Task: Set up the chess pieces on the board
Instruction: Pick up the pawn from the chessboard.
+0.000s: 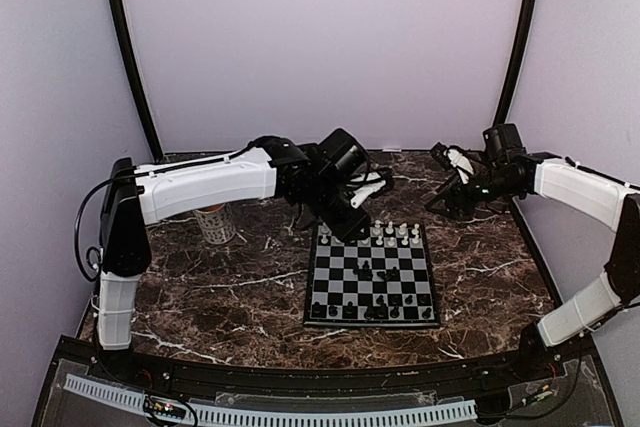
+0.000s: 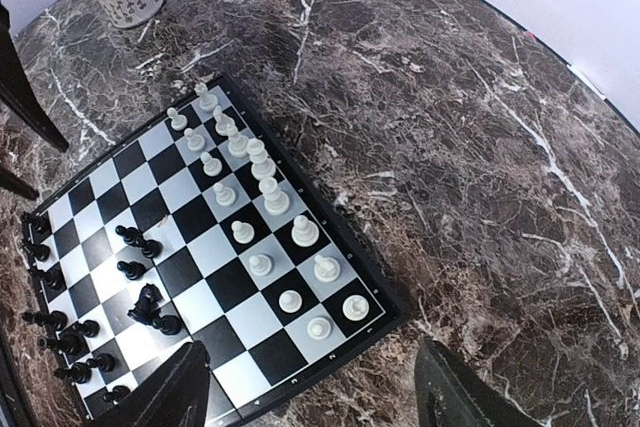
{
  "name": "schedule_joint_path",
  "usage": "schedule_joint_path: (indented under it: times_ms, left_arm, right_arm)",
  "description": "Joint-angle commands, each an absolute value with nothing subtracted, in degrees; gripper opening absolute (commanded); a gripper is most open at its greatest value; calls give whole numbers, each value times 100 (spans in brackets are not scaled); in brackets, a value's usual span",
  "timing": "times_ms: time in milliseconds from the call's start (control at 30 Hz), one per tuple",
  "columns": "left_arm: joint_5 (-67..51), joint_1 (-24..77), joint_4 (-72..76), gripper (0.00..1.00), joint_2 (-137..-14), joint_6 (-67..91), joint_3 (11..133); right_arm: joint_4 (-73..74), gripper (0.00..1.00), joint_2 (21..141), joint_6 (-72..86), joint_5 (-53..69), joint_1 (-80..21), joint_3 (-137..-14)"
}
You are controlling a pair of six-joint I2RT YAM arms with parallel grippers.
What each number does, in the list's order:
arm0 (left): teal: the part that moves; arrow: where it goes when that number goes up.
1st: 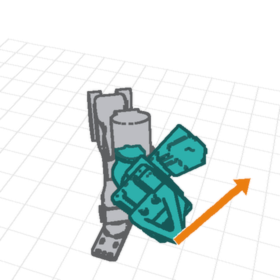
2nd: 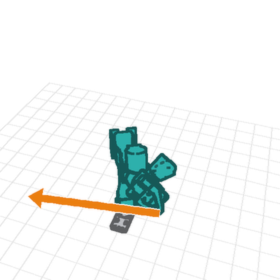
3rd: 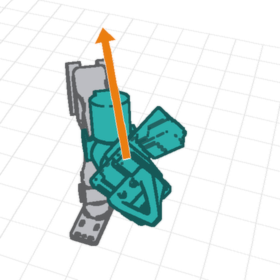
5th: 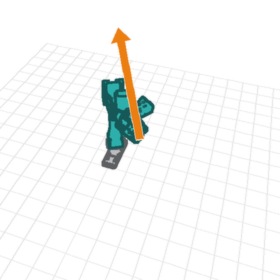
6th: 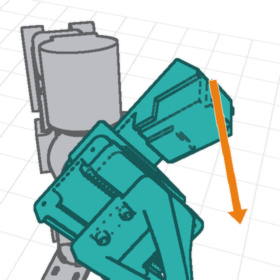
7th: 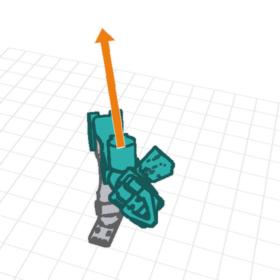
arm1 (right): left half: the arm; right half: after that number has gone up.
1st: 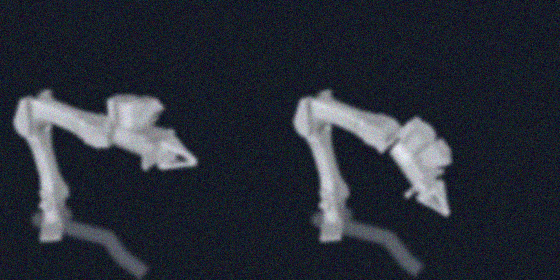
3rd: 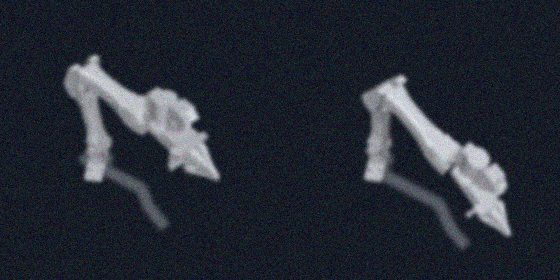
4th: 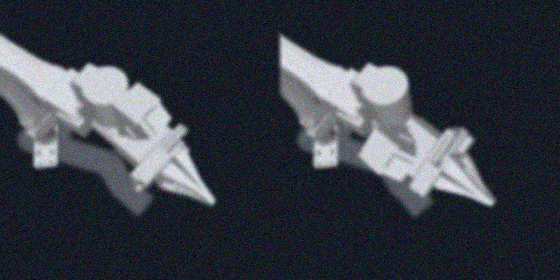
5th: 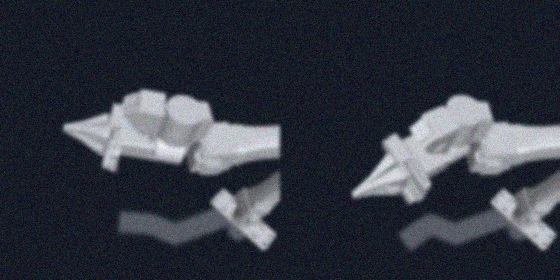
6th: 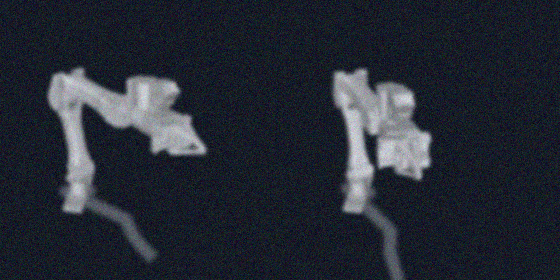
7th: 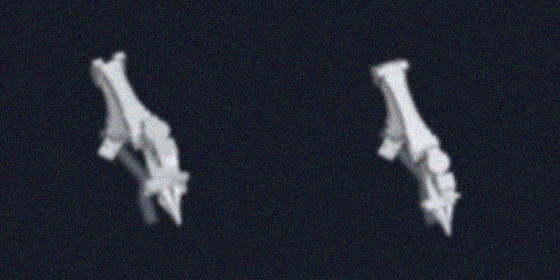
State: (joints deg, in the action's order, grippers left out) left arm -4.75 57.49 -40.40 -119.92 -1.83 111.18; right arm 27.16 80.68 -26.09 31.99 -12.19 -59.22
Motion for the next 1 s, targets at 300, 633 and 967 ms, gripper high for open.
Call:
schedule_joint_path:
  times_ms: [300,633,967]
  left_arm:
    - [-538,5858,-4576,32,-12744,164,11588]
    - [-384,5862,-4882,28,-13188,147,11914]
    - [-366,5871,-4949,24,-13341,102,11919]
  right_arm:
    - [2608,70,8274,-2773,3113,-1282,-5847]
    - [2591,68,8231,-2824,3179,-1292,-5800]
    - [2619,67,8286,-2833,3208,-1301,-5817]
